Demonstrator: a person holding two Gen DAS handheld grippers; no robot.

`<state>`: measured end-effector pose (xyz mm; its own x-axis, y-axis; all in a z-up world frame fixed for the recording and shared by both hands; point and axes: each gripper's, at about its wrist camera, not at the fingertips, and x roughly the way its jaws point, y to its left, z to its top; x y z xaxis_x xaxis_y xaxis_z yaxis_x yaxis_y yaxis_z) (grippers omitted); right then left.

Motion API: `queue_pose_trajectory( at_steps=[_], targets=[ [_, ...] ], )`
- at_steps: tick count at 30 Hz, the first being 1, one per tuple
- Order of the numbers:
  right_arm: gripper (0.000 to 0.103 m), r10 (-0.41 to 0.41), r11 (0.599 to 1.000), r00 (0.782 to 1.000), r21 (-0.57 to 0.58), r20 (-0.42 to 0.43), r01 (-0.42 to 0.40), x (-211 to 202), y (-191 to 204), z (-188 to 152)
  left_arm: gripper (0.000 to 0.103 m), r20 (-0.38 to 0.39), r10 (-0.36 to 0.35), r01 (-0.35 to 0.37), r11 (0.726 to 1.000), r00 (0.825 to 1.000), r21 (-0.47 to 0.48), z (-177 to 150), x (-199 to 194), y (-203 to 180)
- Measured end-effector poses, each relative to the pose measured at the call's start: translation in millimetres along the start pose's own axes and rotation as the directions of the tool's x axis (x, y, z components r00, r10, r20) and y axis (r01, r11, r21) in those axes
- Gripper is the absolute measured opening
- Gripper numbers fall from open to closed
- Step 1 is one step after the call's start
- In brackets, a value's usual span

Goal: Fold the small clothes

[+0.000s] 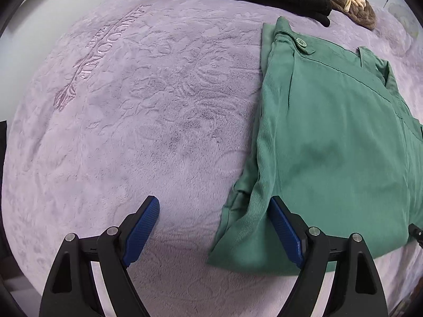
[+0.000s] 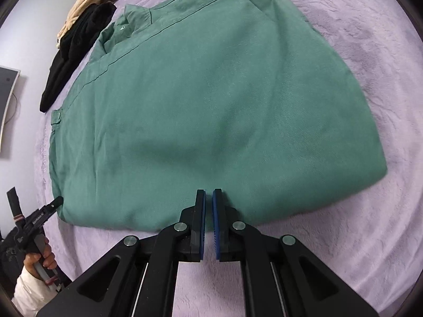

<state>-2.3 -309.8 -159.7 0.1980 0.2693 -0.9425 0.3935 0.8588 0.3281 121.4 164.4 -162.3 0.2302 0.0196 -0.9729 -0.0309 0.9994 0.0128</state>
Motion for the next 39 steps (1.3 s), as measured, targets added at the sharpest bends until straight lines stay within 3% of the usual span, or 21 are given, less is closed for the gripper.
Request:
queue_pose_trajectory(
  at_steps=[2,5,6,10,16,24,36,39],
  targets=[
    [0.014,0.0,1.0,1.0,0.003,0.001,0.0,-9,4,-6,0.085,-0.006,0.008,-0.008,1.0,1.0,0.008,-2,-4,0],
    [0.04,0.004,1.0,1.0,0.012,-0.001,-0.004,-18,12,-18,0.085,-0.016,0.008,-0.008,1.0,1.0,0.015,-6,-10,1],
    [0.043,0.007,1.0,1.0,0.014,-0.003,-0.007,-20,15,-24,0.085,-0.019,0.009,-0.008,1.0,1.0,0.019,-8,-11,1],
    [0.043,0.03,0.999,0.999,0.027,-0.019,-0.03,-23,29,-40,0.085,-0.021,0.039,-0.038,0.999,0.999,0.031,-18,-10,10],
    [0.044,0.063,0.997,0.997,0.046,-0.044,-0.061,-17,50,-59,0.085,-0.072,0.032,-0.037,0.997,0.997,-0.066,-31,-5,47],
    [0.055,0.103,0.994,0.992,0.036,-0.066,-0.101,-7,84,-76,0.085,-0.059,0.013,-0.015,0.999,0.998,-0.03,-40,-25,61],
    [0.058,0.15,0.987,0.985,0.073,-0.084,-0.144,7,108,-101,0.085,-0.056,-0.029,0.032,0.998,0.998,0.056,-48,-43,24],
    [0.07,0.157,0.985,0.984,0.084,-0.08,-0.15,8,109,-106,0.085,-0.063,-0.033,0.038,0.996,0.997,0.082,-41,-41,16]
  ],
)
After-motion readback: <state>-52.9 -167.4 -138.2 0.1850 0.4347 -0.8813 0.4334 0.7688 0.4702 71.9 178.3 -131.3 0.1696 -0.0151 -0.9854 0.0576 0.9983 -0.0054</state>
